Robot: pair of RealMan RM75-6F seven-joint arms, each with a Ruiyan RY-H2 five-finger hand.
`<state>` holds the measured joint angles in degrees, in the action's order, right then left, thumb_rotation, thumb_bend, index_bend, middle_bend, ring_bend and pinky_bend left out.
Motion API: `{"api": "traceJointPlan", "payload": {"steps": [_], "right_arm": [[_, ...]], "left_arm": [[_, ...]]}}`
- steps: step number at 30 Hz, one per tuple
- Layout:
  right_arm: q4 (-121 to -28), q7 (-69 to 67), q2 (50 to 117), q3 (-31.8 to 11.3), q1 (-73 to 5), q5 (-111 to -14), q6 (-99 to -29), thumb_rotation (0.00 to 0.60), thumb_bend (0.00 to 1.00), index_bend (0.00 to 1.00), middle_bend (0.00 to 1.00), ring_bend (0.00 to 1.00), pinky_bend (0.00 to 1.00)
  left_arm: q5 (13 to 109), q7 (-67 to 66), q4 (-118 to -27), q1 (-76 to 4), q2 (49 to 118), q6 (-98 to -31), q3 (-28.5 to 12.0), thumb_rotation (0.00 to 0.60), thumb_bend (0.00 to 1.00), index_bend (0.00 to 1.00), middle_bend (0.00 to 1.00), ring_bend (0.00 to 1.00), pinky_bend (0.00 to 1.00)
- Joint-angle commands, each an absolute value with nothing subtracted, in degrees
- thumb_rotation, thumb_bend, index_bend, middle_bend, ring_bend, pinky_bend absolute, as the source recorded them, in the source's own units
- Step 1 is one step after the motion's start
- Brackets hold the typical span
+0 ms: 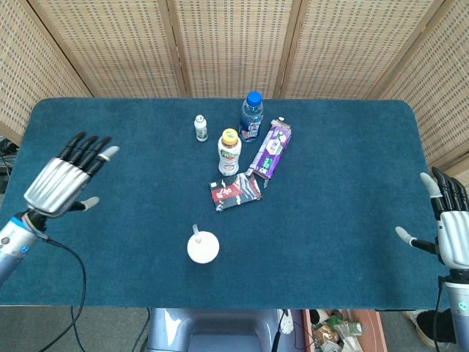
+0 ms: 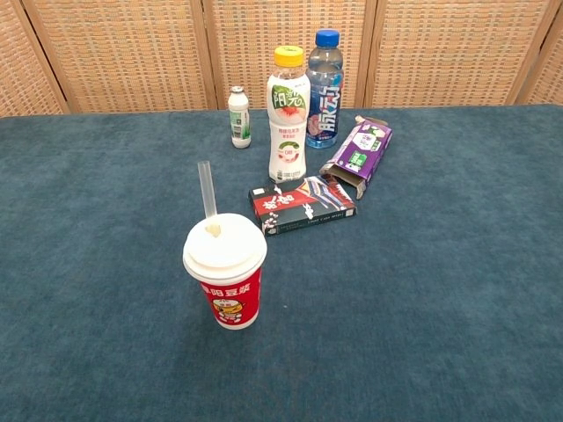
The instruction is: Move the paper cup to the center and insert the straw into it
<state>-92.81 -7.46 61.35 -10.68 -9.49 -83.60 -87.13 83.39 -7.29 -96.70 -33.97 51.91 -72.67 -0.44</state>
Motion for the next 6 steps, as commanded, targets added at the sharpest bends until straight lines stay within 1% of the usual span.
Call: {"api": "traceJointPlan", "payload": {"steps": [1, 6], "right_arm": [[-92.7, -3.5, 61.7, -10.8, -9.7, -81.6, -86.0, 0.6, 0.0, 0.0, 0.0, 0.0, 0.0], [-92.8, 1.4, 62.5, -11.3, -9.7, -80.5, -86.8, 0.6, 0.0, 0.0, 0.0, 0.0, 0.0]], "left_arm": [[73.8, -8.5, -97.6, -24.1, 58.8, -80.0, 0.4, 0.6, 0.13, 0.0, 0.0, 0.0, 0.0], [68.6, -12.3, -99.9, -20.0, 63.6, -83.0, -0.2, 0.6, 0.13, 0.0, 0.0, 0.0, 0.0]]}}
